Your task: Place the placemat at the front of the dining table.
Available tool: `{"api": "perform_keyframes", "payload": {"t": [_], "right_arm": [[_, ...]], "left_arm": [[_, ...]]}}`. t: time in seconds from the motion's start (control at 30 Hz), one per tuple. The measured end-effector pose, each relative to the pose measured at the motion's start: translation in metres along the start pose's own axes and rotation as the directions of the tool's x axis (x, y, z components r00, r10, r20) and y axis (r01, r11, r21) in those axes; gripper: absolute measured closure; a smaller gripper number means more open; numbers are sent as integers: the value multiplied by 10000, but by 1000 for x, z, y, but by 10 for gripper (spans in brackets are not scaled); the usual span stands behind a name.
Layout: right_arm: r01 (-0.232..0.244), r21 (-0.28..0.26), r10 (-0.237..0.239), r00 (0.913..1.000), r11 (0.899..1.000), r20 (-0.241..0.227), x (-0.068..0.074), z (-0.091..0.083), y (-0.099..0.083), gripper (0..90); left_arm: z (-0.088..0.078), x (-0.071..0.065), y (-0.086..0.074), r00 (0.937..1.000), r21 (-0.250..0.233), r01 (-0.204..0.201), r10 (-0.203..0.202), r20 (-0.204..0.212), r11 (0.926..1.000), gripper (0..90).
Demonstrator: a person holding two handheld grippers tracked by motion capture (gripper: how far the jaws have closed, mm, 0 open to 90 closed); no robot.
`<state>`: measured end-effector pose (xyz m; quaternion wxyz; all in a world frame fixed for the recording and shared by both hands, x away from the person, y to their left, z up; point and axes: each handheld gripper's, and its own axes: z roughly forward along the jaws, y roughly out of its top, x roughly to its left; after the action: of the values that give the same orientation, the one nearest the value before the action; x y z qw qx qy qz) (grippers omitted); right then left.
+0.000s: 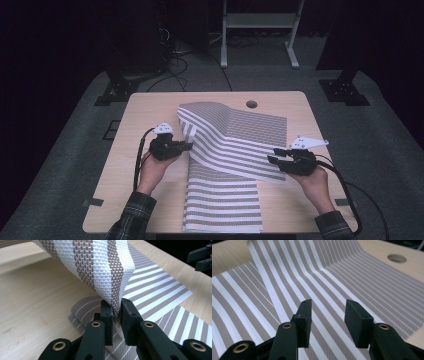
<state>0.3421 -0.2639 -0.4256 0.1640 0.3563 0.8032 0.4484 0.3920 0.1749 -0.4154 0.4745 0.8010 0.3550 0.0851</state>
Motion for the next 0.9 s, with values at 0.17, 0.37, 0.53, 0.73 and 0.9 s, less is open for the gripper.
{"api": "perform_keyframes", "payload": {"t": [0.17, 0.37, 0.53, 0.73, 0.9], "right_arm": [[255, 537, -275, 9990, 9982, 360, -1, 1, -16, 562], [277, 1173, -333, 9984, 9927, 461, -5, 13, -26, 559], [388, 1820, -434, 9988, 9825, 212, -5, 23, -31, 559], [435, 2240, -442, 9990, 9736, -20, -5, 29, -34, 548], [489, 2405, -485, 9988, 9694, -76, -6, 32, -35, 542]], "left_arm": [[-1, 4, -8, 9996, 112, 226, -225, -141, 9997, 772], [-1, 9, -16, 9988, 380, 286, -271, -404, 9989, 734], [-1, 12, -21, 9981, 586, 377, -348, -506, 9976, 680], [-3, 14, -25, 9969, 683, 475, -431, -654, 9965, 625], [-10, 17, -27, 9953, 804, 481, -410, -873, 9956, 571]]}}
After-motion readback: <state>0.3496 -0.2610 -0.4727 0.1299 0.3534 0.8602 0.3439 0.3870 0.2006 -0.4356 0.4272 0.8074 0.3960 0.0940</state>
